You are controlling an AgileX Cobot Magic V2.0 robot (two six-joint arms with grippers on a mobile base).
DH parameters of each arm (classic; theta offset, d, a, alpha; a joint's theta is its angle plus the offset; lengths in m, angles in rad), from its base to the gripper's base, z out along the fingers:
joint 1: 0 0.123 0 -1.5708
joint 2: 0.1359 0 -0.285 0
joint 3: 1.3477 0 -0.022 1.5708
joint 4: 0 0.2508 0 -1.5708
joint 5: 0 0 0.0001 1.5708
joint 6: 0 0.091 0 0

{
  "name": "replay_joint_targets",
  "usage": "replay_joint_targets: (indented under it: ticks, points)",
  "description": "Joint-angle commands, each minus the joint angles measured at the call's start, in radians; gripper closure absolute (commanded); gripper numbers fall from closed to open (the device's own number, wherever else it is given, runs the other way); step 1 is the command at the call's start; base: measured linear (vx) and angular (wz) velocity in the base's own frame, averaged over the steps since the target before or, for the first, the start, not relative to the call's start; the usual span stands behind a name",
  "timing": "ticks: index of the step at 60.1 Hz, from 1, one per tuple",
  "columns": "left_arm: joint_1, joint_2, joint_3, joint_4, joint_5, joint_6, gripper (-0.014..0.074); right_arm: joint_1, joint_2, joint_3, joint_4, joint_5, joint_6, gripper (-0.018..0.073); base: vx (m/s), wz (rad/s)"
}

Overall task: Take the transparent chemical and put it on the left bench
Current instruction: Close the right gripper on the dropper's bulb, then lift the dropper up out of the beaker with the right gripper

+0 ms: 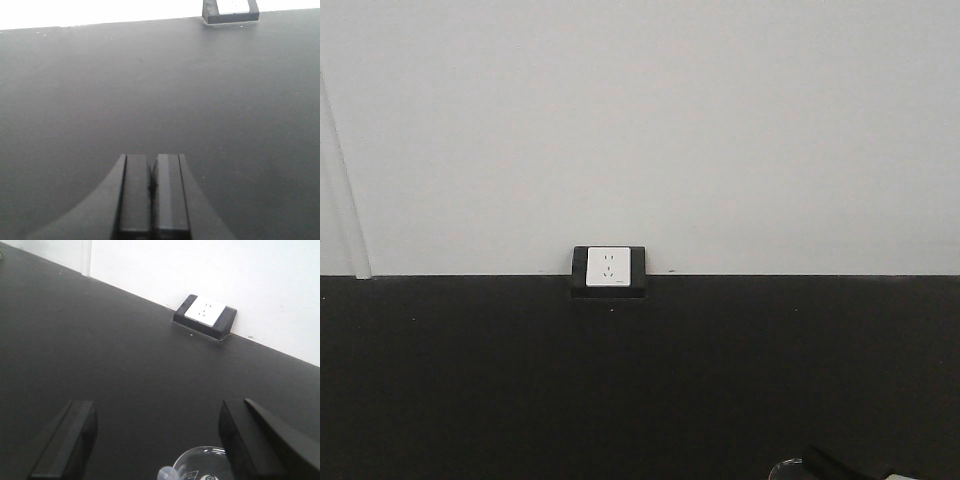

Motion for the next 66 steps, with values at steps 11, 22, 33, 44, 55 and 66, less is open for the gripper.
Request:
replay_joint_targets:
  ticks: [11,22,33,44,55,66]
  points:
    - [-0.002,-0.019,0.016,-0.001,-0.078,-0.008,0.0600,0.001,0.128,-0.021,0.061,-0.312,-0.051,0.0011,0.00,0.00]
    - [-0.002,-0.019,0.016,-0.001,-0.078,-0.008,0.0600,0.001,0.198,-0.027,0.079,-0.341,-0.057,0.0013,0.00,0.00]
    - [-0.002,-0.019,0.016,-0.001,-0.078,-0.008,0.0600,0.001,0.246,-0.027,0.086,-0.374,-0.054,0.0043,0.00,0.00]
    - [-0.002,-0.019,0.016,-0.001,-0.078,-0.008,0.0600,0.001,0.254,-0.027,0.085,-0.390,-0.056,0.0141,0.00,0.00]
    - [-0.002,-0.019,0.016,-0.001,-0.078,-0.008,0.0600,0.001,0.254,-0.027,0.086,-0.409,-0.056,0.0298,0.00,0.00]
    - [-0.002,-0.019,0.016,-0.001,-0.078,-0.008,0.0600,0.001,0.254,-0.027,0.086,-0.412,-0.056,0.0422,0.00,0.00]
